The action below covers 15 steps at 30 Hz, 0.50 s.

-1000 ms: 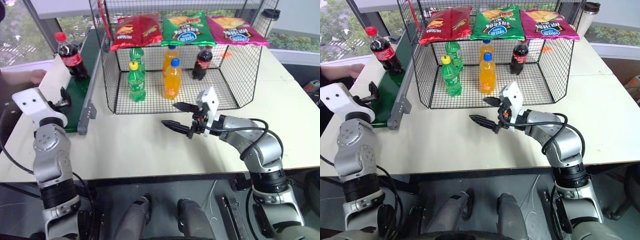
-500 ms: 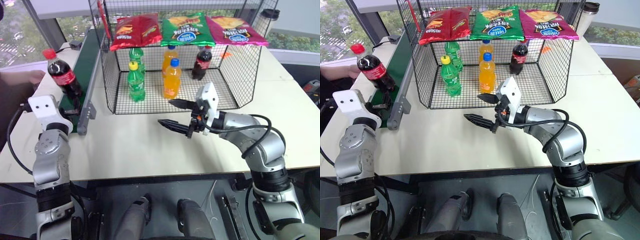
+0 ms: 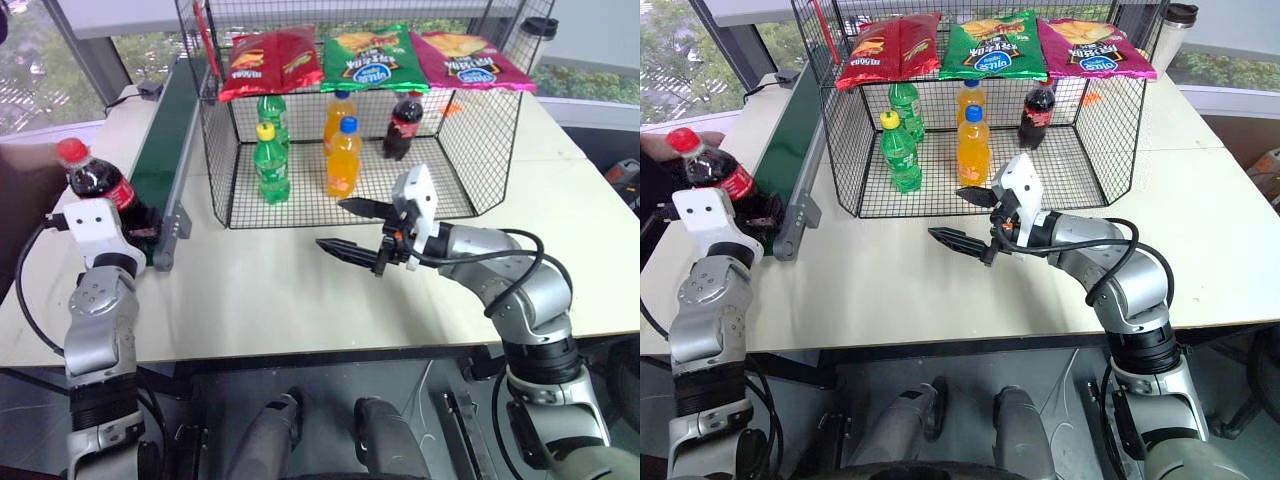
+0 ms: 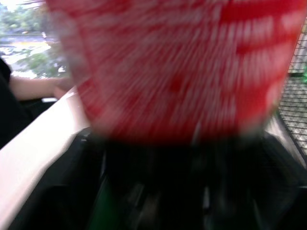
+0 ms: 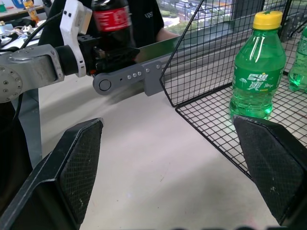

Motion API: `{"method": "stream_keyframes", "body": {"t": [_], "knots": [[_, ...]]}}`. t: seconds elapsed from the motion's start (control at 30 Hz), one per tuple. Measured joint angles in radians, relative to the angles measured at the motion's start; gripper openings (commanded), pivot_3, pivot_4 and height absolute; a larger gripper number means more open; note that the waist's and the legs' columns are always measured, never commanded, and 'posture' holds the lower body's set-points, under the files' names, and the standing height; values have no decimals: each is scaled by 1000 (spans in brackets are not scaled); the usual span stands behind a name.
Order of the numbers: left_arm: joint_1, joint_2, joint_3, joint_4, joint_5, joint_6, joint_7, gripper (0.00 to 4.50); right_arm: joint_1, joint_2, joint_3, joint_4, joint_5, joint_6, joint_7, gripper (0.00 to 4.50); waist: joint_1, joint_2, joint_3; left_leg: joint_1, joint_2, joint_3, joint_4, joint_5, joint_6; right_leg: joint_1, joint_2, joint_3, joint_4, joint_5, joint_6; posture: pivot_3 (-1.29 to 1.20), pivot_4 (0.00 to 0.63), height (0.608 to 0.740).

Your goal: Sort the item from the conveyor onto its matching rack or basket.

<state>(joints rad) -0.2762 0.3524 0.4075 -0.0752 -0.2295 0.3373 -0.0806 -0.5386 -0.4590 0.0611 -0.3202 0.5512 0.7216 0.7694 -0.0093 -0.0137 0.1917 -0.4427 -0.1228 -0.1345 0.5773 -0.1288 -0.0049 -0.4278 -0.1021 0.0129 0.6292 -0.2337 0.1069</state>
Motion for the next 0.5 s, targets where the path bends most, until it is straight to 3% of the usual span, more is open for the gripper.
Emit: {"method": "stream_keyframes", "body": {"t": [0.23,0.33,0.5], "knots": [[-32,-17,14,-4,-67,-5,-5,3003,0,-10,0,0,1,1,-4,4500,-1,-1,0,0,0,0,0,0,0,0,0,0,0,0,0,0,150,738],[-76,18,12,-4,-88,0,-37,3003,0,-15,0,-5,5,10,-8,4500,-1,-1,0,-1,0,0,0,0,0,-1,0,0,0,0,0,0,150,738],[-155,117,-86,-27,-215,78,-307,3003,-11,-20,-5,-31,33,38,-13,4500,2,-1,1,-1,-1,0,0,0,0,0,1,0,-1,0,0,0,150,738]]}}
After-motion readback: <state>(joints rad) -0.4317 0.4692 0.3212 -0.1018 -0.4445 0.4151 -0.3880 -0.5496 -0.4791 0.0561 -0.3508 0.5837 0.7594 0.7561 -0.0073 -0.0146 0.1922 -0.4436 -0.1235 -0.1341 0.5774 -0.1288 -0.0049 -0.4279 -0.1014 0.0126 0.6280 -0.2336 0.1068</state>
